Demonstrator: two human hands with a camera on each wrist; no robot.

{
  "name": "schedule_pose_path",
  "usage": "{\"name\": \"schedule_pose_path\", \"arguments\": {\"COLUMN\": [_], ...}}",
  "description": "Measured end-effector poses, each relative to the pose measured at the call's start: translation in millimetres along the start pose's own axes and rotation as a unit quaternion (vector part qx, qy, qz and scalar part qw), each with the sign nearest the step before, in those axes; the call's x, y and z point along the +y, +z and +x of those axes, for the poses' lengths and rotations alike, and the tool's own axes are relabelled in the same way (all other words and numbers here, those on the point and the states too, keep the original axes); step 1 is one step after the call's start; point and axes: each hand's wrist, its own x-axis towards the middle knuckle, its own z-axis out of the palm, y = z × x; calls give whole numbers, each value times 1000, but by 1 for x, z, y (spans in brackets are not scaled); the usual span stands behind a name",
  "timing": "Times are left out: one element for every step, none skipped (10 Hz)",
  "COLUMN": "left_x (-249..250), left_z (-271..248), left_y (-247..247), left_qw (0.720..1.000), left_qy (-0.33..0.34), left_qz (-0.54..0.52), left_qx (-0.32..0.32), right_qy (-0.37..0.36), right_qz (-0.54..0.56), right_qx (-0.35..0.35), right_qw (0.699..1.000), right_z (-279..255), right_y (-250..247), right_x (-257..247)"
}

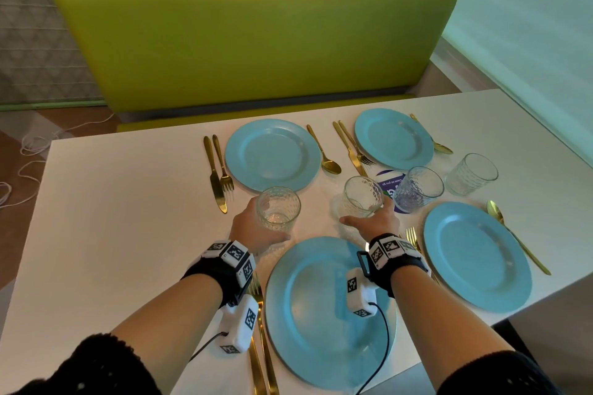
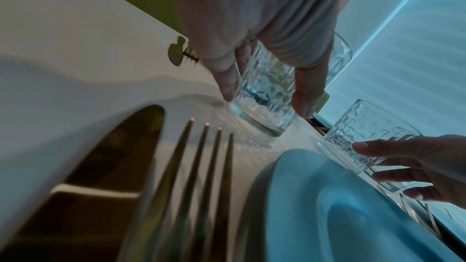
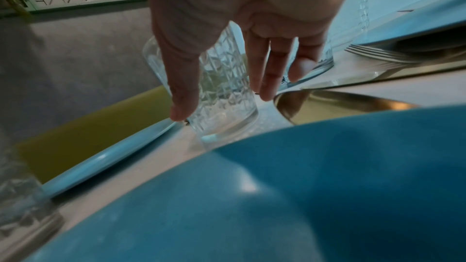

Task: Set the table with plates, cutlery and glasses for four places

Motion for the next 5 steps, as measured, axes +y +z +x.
{"name": "schedule_pose_path", "arguments": {"left_x": [2,3,5,4,8], "left_z": [-1,-2,-4,-7,-9], "left_y": [3,4,3,1,-4], "left_qw": [1000,1000,999,999,998], "left_qy": [2,11,14,16,26], "left_qz": [4,6,9,4,-8], "left_qx": [-7,-27,-37,-43,-58], "right_qy": [5,9,14,21,20], "right_qz": [5,10,12,17,33], "right_qx": [-10,-23,-29,-21,-11], "right_qw": [1000,1000,999,999,999], "right_z": [0,-3,-8,-14,-21], "right_y": [-4,-9,-12,-16,-22], "right_x": [2,4,6,10,11]}}
